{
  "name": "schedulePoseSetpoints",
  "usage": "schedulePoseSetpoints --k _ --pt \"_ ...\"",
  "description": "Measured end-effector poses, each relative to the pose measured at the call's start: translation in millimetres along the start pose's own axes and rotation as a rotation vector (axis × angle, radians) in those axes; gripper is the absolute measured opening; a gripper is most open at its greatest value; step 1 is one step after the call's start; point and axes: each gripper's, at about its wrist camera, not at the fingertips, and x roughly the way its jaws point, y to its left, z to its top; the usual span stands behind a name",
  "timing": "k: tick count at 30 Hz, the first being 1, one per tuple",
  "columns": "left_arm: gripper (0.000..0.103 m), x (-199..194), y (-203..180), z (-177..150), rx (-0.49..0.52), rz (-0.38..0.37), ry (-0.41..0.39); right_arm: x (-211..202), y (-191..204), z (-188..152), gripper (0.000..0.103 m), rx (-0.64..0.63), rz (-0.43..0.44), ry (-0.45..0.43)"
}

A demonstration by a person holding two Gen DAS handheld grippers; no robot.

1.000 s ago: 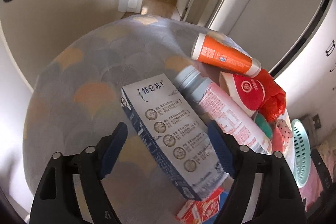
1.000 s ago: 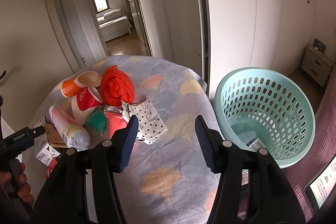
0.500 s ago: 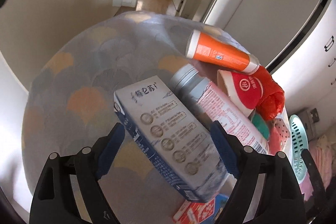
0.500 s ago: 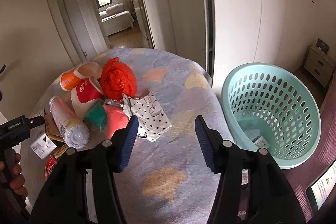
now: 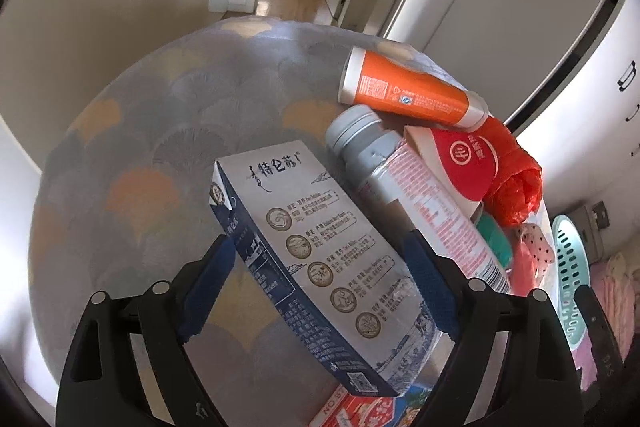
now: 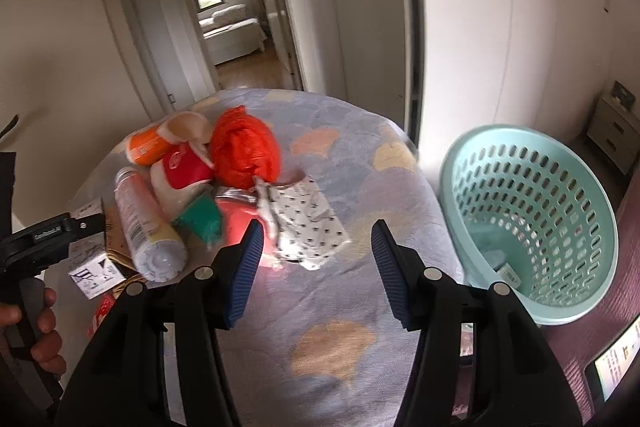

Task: Collect trash
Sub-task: 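Grasp the white milk carton with the left tool, then grasp the pink-labelled plastic bottle with the right tool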

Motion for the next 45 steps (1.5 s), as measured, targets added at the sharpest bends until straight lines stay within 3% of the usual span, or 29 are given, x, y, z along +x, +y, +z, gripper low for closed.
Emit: schedulePoseSetpoints --k 1,4,8,14,17,19,25,28,32,41,45 --pt "0.083 -3 4 -2 0.003 -0.012 0.0 0 6 1 0.053 -0.018 0.013 -0.001" --pt "0.068 -9 12 -8 0.02 -0.061 0.016 0 24 3 0.053 -0.064 0.047 -0.002" --pt "0.061 -16 24 -14 0.066 -0.067 0.041 3 53 6 0.053 -0.126 0.098 -0.005" --pt "0.062 -21 38 -15 0.102 -0.037 0.05 18 91 6 0.053 -0.196 0.176 0.028" --pt "0.076 -21 30 -15 0.123 -0.033 0.043 30 105 8 0.053 -0.22 0.214 0.058" --pt "0.076 -19 26 -15 0.127 -0.035 0.043 40 114 10 0.053 -0.238 0.239 0.083" --pt "0.065 -8 30 -18 0.108 0.004 0.051 64 130 12 0.046 -0.276 0.311 0.166" --pt "0.062 -9 38 -17 0.09 -0.013 0.045 73 143 11 0.048 -0.33 0.287 0.186" --pt "0.056 -17 45 -15 0.074 -0.049 0.027 82 158 13 0.048 -0.357 0.316 0.22" --pt "0.055 -19 49 -11 0.062 -0.071 0.016 107 168 18 0.05 -0.334 0.376 0.314" --pt "0.054 -24 51 -6 0.035 -0.102 -0.008 103 169 18 0.048 -0.327 0.391 0.297"
